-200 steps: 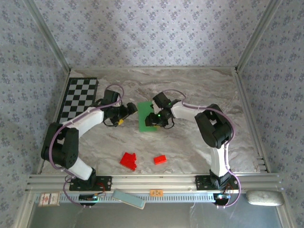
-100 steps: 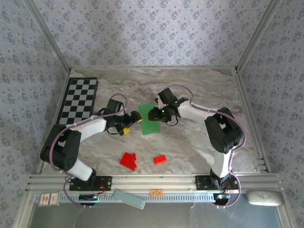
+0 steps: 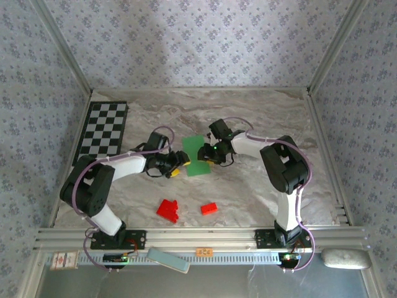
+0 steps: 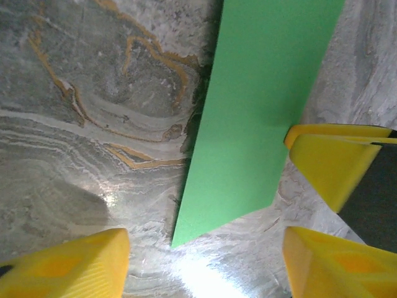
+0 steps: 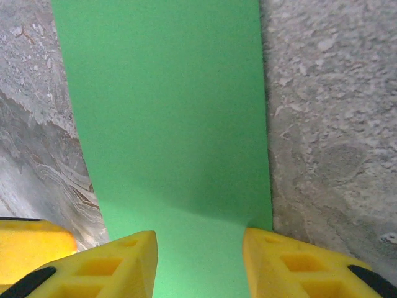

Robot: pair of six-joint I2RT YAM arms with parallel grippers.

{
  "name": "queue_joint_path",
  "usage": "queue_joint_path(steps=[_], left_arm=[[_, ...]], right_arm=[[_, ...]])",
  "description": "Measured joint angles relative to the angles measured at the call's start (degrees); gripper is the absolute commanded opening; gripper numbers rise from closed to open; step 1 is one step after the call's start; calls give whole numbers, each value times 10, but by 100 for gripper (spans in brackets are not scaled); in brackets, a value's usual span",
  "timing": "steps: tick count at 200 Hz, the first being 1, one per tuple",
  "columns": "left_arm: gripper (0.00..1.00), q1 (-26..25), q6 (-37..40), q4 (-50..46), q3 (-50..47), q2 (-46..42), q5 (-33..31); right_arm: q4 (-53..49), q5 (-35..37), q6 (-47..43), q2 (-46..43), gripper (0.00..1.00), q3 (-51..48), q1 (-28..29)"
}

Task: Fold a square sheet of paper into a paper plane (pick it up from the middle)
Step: Turn over the paper at the center of the table.

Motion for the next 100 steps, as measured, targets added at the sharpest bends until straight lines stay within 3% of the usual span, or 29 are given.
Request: queue_joint_path(steps=[38, 100], left_arm=[[42, 0, -4, 6, 16, 24, 8], [38, 6, 14, 1, 74, 64, 6]], right_arm=[[-2, -2, 3, 2, 38, 0, -2], [-2, -6, 3, 4, 36, -2, -5]])
